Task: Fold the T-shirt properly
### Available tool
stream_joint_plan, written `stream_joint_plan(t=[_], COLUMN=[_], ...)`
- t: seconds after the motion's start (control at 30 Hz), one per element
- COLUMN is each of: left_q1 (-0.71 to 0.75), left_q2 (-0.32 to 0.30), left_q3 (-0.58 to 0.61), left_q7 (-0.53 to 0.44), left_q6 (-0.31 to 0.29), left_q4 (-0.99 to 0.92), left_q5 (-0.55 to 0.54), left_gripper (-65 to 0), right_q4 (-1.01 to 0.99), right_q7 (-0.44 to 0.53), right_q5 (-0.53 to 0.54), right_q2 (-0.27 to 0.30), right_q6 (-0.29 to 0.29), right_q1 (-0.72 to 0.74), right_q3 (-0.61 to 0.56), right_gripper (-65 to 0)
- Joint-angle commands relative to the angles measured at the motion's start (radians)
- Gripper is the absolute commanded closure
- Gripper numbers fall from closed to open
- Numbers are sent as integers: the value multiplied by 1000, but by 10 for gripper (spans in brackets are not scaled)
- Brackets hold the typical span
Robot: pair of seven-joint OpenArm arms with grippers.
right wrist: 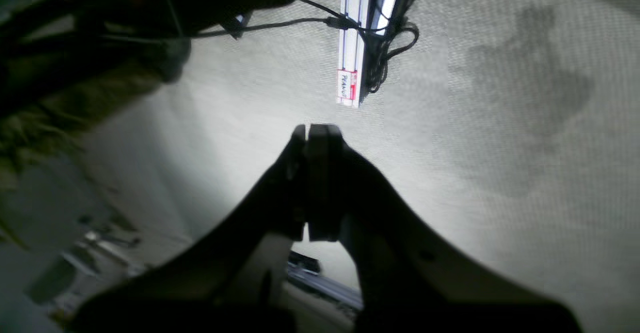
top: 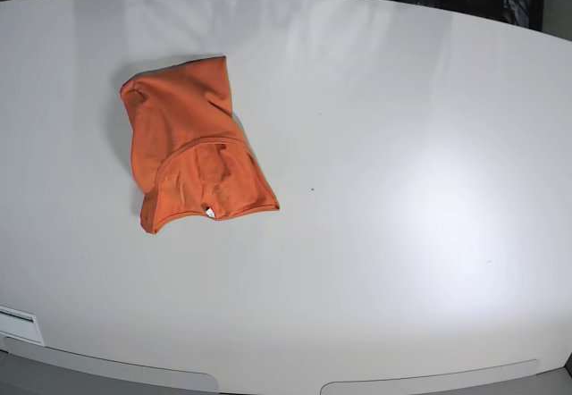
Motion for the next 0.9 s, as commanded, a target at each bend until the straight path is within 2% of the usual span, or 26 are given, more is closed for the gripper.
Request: stream_joint_plan(t=[0.0,0.17,0.27,0.37,0.5,0.57,0.63,0.77,0.87], left_q1=[-11,-84,-92,-89,-89,-92,-99,-117,-122], left_q2=[6,37,49,57,58,63,79,142,189], left_q3=[0,0,0,0,48,107,175,277,296], left_q7=[-37,-264,-404,-526,-656,-715,-755,-761,-767], left_q6=[-9,3,98,230,390,441,485,537,625], left_q4=[-16,-124,-168,-219,-309,-349,-380,-416,-417], left_q5=[33,290,422,500,497,497,497,444,436], left_gripper=[0,0,0,0,0,0,0,0,0], right_q4=[-18,-104,-140,-169,-210,-232,-257,-298,-311], right_q7=[22,151,195,217,250,252,256,263,283], right_q5=[-23,-165,-233,-277,-275,-276,-275,-275,-302], right_q2=[11,4,0,-8,-27,-48,-71,-122,-154], right_q6=[-16,-159,-250,-334,-431,-460,-466,-468,-478], right_q1=[8,92,121,140,159,172,187,218,225], right_q3=[-19,-121,-179,-230,-272,-276,-276,-276,-276], right_gripper=[0,0,0,0,0,0,0,0,0])
